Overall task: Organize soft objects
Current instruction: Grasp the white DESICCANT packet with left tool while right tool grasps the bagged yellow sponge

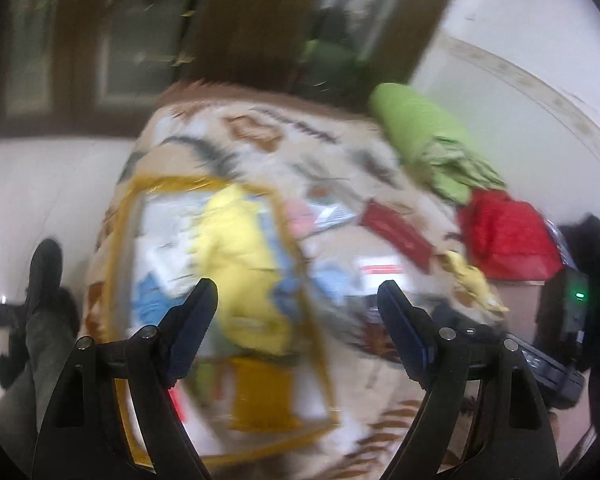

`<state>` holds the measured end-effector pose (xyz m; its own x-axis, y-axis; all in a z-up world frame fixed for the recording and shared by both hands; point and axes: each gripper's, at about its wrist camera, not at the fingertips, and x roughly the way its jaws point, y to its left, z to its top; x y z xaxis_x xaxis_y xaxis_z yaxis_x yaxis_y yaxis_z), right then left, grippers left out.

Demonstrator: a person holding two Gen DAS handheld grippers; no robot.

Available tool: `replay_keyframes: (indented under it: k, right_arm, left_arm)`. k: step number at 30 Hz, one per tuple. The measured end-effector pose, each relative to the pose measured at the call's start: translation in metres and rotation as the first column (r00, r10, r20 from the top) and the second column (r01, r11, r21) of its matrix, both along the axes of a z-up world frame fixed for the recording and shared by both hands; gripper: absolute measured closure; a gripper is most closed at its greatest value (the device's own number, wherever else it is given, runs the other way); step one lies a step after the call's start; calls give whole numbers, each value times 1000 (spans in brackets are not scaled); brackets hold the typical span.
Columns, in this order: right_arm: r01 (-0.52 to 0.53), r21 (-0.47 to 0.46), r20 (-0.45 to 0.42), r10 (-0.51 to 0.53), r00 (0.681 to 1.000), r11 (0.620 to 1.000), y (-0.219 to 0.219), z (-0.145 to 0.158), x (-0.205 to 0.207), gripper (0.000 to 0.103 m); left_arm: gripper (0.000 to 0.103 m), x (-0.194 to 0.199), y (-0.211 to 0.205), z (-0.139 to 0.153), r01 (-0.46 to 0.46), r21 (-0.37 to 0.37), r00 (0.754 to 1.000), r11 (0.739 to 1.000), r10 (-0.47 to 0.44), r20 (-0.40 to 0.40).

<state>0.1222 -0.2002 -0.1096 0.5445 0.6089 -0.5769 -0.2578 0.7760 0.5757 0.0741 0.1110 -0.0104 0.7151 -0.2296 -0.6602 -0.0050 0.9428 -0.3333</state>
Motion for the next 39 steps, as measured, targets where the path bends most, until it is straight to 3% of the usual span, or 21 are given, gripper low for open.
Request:
replay_keyframes:
  k: [2,4,8,11,13,20,26,29,32,35,37,38,39]
  right_arm:
    - [24,33,-19,-23,1000,999,-21,-6,-6,28]
    - [36,50,-48,-34,998,998,-34,-12,-9,24]
    - [40,-5,-78,-40,996,999,-44,-19,-7,24]
    - [36,-49,-103,-41,994,998,-44,-21,2,24]
    - [30,-49,-122,-36,992,998,-44,-24,7,24]
    - [1,-123,-143,-19,989,992,-26,-39,20,25]
    - [0,-159,-163,-26,986,987,-11,-45,56,29]
    - [10,-209,-172,-47,984,978,-2,-50,71,31]
    - [18,-257,-170,-63,983,966,7,-54,79,36]
    - [12,-284,-165,-61,984,959,14,-57,81,39]
    - [7,-335,-147,-59,987,942,19,-57,81,41]
    - [6,-357,-135,-58,989,934,22,-56,80,41]
    - [8,-366,-130,-59,990,931,22,-56,79,42]
  left_arm:
    - [20,8,-22,-11,77,-42,993,996,-81,-82]
    - [20,10,-40,-22,117,-64,986,991,-124,-115]
    - [20,29,-70,-26,170,-102,971,980,-184,-155]
    - [20,51,-93,-27,255,-57,941,965,-262,-215]
    - [20,48,-92,-29,282,-67,934,957,-290,-207]
    - [20,60,-77,-46,256,2,930,967,-245,-275]
    - [20,123,-94,-47,329,190,915,925,-262,-305]
    - [20,151,-103,-68,396,222,874,891,-292,-389]
    - [22,164,-111,-85,430,283,855,858,-286,-433]
    - [24,170,-114,-95,458,244,829,855,-312,-464]
    - [26,173,-116,-101,464,261,821,846,-300,-486]
    - [29,176,-115,-105,459,262,814,849,-284,-507]
    - [39,177,-112,-109,454,251,807,855,-275,-523]
